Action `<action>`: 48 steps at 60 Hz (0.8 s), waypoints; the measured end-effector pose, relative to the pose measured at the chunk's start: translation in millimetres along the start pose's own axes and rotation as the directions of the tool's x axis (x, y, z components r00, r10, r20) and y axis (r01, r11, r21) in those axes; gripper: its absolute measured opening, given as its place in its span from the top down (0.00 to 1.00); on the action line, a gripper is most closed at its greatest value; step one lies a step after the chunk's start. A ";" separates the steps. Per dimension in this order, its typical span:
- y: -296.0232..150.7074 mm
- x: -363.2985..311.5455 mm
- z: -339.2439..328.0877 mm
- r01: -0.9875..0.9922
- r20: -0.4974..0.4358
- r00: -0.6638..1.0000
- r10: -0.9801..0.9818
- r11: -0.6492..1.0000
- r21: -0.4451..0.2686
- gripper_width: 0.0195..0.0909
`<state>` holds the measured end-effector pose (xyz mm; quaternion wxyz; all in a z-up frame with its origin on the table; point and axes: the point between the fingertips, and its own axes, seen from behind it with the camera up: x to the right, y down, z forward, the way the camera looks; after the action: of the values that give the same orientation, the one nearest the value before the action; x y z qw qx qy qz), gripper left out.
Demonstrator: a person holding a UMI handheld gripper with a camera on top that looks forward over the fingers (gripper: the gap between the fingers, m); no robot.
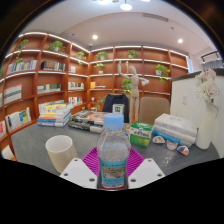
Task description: Pour water
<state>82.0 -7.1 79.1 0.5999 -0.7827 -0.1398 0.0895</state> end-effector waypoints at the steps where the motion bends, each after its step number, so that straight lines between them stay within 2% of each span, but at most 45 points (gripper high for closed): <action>1: -1.2 0.9 1.5 -0.005 0.002 1.000 0.005 1.000 0.012 0.86; 14: -0.3 1.4 -0.4 -0.020 -0.001 1.000 0.020 0.999 0.036 0.83; 19: -1.2 2.1 -1.2 -0.028 -0.009 1.000 0.029 0.999 0.043 0.71; 26: 2.0 0.9 -6.3 -0.054 -0.017 0.998 0.055 0.998 0.021 0.59; 32: 2.4 1.5 -23.3 -0.070 -0.040 0.997 0.070 0.998 0.011 0.30; 38: -1.3 3.9 -45.2 -0.076 -0.075 0.994 0.078 0.997 0.035 0.26; 48: 1.2 19.1 -85.5 -0.096 -0.201 0.974 0.100 0.995 0.033 0.17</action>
<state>126.5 -79.3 101.1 0.6150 -0.7866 -0.0383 0.0406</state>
